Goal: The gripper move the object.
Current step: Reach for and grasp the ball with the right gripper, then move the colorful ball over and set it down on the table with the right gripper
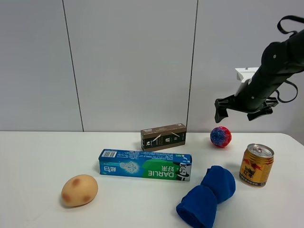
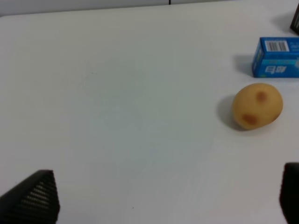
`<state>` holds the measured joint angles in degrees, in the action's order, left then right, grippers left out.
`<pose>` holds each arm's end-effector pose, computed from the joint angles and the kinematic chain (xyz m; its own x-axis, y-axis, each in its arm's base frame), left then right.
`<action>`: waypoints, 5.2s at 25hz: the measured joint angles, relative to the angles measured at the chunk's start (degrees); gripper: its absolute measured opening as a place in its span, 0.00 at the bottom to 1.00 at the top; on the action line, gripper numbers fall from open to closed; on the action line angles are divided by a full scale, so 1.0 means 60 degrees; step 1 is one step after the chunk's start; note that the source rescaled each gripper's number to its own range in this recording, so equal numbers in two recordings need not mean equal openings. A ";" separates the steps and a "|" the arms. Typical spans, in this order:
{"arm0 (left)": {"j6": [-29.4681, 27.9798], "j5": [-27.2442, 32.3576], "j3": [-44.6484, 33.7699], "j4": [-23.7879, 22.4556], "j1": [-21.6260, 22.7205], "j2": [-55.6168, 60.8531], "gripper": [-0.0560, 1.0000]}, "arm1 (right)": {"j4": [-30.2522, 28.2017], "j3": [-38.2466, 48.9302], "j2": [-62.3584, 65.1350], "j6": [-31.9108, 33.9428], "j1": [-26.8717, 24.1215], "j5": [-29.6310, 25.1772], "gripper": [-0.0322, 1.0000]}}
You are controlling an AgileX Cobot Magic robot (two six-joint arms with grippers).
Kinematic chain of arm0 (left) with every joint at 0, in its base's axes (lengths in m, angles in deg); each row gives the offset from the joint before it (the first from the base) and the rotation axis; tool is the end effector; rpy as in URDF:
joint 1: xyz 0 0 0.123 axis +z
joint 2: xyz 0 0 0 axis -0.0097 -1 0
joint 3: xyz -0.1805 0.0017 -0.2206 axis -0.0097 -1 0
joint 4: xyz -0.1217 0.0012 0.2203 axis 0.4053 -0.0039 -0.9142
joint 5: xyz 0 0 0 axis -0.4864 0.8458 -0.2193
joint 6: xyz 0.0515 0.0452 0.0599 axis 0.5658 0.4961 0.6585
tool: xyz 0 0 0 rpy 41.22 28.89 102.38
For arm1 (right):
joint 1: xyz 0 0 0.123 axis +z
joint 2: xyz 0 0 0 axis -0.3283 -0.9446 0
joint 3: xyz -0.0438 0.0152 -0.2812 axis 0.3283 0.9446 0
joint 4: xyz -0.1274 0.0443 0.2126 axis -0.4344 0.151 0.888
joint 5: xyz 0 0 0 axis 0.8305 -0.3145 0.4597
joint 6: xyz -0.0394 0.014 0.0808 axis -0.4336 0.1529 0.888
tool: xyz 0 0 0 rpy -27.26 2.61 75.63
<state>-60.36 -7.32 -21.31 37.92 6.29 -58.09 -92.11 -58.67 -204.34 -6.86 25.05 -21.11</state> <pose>-0.0063 -0.0078 0.2799 -0.4383 0.0278 -0.8984 0.0019 0.9995 0.0300 0.4463 0.0439 0.1914 -0.7499 -0.1347 -0.6477 -0.1312 0.9899 -0.0539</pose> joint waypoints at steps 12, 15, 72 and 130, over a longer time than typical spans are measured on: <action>0.0000 0.0000 0.0000 0.0000 0.0000 0.0000 1.00 | -0.0045 -0.1024 -0.1955 0.0937 0.0000 0.0931 1.00; 0.0000 0.0000 0.0000 0.0000 0.0000 0.0000 1.00 | -0.0045 -0.1049 -0.2165 0.0945 0.0000 0.1252 1.00; 0.0000 0.0000 0.0000 0.0000 0.0000 0.0000 1.00 | 0.2961 -0.7543 -0.1816 -0.5269 0.6276 -0.2458 0.05; -0.0008 0.0000 0.0000 0.0000 0.0000 0.0000 1.00 | 0.3962 -0.9259 -0.7123 -0.6551 0.6704 -0.1165 0.05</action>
<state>-60.41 -7.32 -21.31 37.92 6.29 -58.09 -68.34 -114.23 -247.07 -46.16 65.27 -28.10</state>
